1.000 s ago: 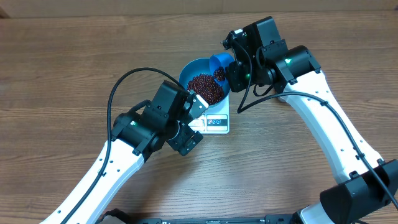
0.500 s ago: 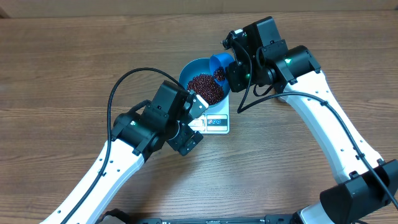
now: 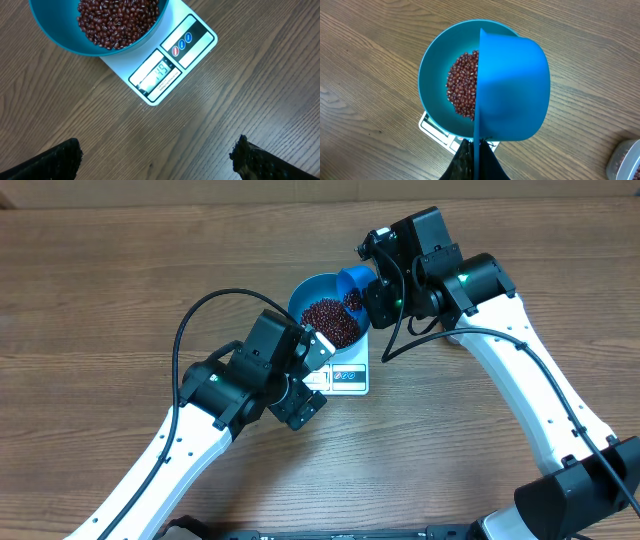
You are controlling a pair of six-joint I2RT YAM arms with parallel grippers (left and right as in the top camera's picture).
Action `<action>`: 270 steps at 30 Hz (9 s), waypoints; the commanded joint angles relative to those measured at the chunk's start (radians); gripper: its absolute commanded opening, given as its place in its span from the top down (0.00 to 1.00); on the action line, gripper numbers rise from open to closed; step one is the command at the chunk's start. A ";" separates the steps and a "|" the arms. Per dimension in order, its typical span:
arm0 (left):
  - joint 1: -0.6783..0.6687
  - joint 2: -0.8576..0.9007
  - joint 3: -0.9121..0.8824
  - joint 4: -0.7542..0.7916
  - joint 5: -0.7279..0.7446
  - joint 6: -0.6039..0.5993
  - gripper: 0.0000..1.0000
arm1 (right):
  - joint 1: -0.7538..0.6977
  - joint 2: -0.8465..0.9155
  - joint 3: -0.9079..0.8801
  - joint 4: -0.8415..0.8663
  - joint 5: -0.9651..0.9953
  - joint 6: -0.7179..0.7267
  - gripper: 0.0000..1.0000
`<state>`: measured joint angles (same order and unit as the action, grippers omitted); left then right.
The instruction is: Scoop item into bowl and weigh 150g on scale
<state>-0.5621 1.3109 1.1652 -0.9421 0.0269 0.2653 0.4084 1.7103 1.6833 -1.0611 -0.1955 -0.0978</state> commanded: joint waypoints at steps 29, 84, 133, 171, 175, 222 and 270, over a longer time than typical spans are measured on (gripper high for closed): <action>0.005 -0.003 -0.007 0.004 0.015 0.016 0.00 | 0.006 0.002 0.033 0.008 -0.004 -0.034 0.96; 0.005 -0.003 -0.007 0.004 0.015 0.016 0.00 | 0.006 0.002 0.033 0.009 -0.008 -0.033 0.96; 0.005 -0.003 -0.007 0.004 0.015 0.016 0.00 | -0.034 0.002 0.033 0.008 -0.229 0.074 0.96; 0.005 -0.003 -0.007 0.004 0.015 0.016 0.00 | -0.550 0.002 0.033 -0.018 -0.241 0.317 0.96; 0.005 -0.003 -0.007 0.004 0.015 0.015 0.01 | -0.595 0.002 0.033 -0.060 -0.203 0.295 0.96; 0.005 -0.003 -0.007 0.004 0.015 0.015 0.01 | -0.344 0.002 0.033 -0.212 0.520 -0.030 0.96; 0.005 -0.003 -0.007 0.004 0.015 0.016 0.00 | -0.582 0.002 -0.262 0.042 -0.142 0.394 0.96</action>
<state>-0.5621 1.3109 1.1652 -0.9421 0.0269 0.2653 -0.1696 1.7107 1.4330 -1.0328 -0.3016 0.2783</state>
